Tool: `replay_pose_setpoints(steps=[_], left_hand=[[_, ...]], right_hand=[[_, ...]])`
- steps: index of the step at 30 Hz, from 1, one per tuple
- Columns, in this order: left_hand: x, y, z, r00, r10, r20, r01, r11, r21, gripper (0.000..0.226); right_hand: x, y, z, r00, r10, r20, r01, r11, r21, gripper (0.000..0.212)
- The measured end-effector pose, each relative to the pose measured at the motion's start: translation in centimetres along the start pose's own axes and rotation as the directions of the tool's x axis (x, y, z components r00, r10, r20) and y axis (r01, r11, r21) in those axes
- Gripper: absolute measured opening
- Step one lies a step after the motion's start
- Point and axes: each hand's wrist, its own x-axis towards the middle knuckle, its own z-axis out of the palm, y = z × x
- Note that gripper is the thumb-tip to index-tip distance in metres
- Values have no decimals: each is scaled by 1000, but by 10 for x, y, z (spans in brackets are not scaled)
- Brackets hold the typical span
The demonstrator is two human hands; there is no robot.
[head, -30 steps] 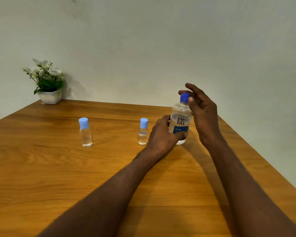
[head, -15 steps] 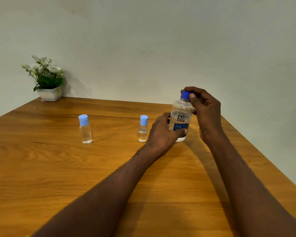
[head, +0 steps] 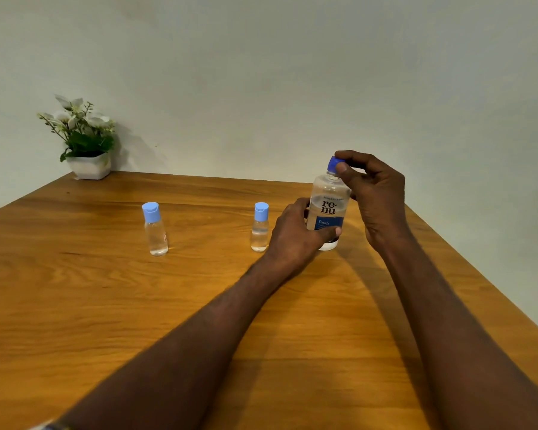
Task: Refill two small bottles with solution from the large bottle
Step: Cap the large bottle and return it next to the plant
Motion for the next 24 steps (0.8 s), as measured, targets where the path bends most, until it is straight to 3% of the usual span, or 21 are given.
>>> replay_pose_setpoints(steps=[18,24], left_hand=[[-1,-1,2,1000,10,-15,-10,1000,23,71],[-2,1,2,1000,14,-10,-13,1000,26,69]], right_hand=[[-2,-7,0,997,-79,-23,75,986,-148,25],[-1,-12,4,993,-115,-7,109,954,-278,22]])
